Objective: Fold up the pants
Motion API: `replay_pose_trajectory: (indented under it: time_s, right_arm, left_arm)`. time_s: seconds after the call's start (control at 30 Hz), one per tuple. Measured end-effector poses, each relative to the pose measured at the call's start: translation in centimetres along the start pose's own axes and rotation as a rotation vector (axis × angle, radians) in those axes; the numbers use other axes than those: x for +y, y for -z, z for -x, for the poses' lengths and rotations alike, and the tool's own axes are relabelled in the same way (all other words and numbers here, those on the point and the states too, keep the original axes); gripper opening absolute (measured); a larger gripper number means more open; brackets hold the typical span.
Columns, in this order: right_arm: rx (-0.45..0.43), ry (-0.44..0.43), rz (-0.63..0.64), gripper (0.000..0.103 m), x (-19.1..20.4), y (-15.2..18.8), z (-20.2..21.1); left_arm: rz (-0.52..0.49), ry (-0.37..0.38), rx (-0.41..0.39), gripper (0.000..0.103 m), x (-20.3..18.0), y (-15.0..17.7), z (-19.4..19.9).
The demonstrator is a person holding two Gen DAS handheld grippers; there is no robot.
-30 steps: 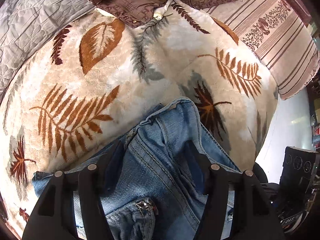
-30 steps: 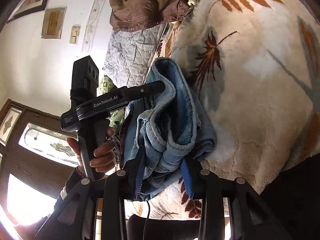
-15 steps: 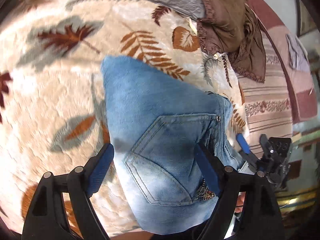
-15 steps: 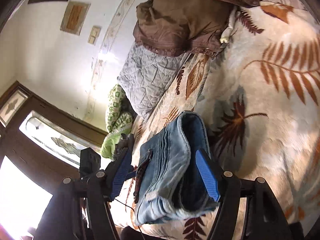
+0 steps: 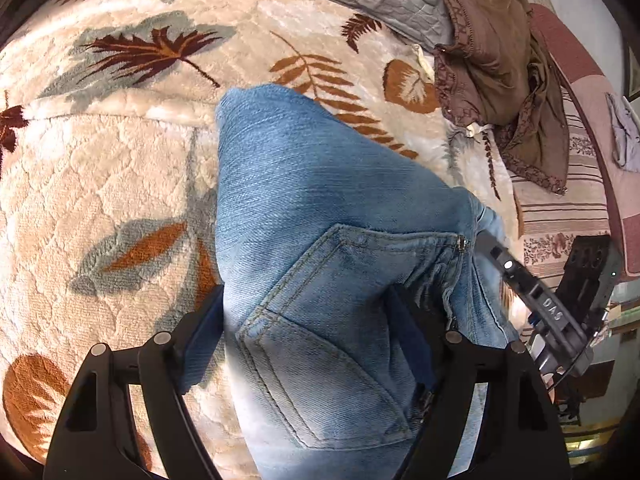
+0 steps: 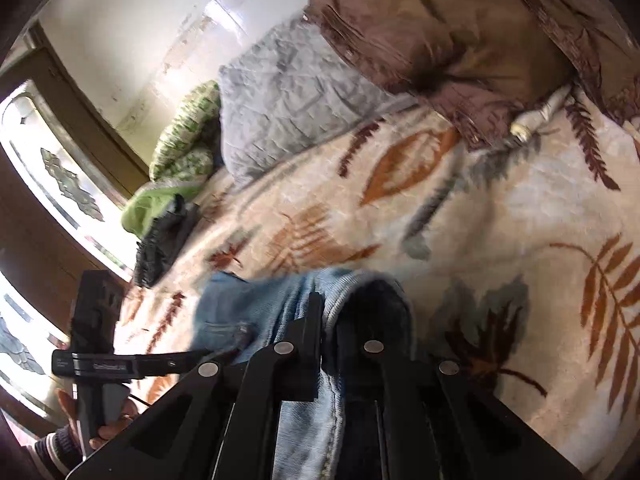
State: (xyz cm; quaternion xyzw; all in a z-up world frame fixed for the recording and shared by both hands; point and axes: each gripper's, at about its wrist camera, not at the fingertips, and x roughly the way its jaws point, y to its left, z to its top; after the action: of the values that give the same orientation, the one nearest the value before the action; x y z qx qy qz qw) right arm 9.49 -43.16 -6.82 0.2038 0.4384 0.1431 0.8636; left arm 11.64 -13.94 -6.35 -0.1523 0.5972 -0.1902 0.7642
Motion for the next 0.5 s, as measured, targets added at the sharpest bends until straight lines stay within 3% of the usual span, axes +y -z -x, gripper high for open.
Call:
replay_pose_trajectory:
  time_s: [0.03, 0.1, 0.23, 0.27, 0.3, 0.37, 0.43, 0.5]
  right_arm:
    - [0.031, 0.014, -0.001, 0.007, -0.6, 0.7, -0.8]
    - [0.009, 0.003, -0.013, 0.012, -0.7, 0.9, -0.1]
    - [-0.049, -0.139, -0.086, 0.02, -0.3, 1.0, 4.6]
    - [-0.053, -0.177, -0.09, 0.028, 0.0, 1.5, 5.8]
    - [-0.061, -0.194, -0.082, 0.038, 0.5, 2.0, 6.9]
    - [-0.07, -0.216, -0.022, 0.039, 2.0, 3.3, 8.8]
    - [-0.097, -0.197, 0.064, 0.039, 3.6, 4.8, 9.9]
    - [-0.068, -0.091, 0.153, 0.038, 4.6, 6.4, 9.1]
  left_arm:
    - [-0.002, -0.005, -0.004, 0.081, -0.1, 0.0, 0.0]
    - [0.001, -0.004, 0.003, 0.081, -0.2, 0.1, 0.5]
    - [0.02, 0.043, 0.006, 0.08, 0.2, 1.8, 3.1]
    - [0.02, 0.062, 0.002, 0.08, 0.2, 2.6, 3.9]
    - [0.017, 0.069, 0.0, 0.08, -0.1, 3.3, 4.5]
    - [-0.001, 0.075, -0.01, 0.08, -0.8, 4.9, 5.5]
    - [-0.04, 0.051, -0.019, 0.08, -1.8, 6.4, 5.5]
    - [-0.1, -0.015, -0.012, 0.083, -2.9, 7.4, 4.1]
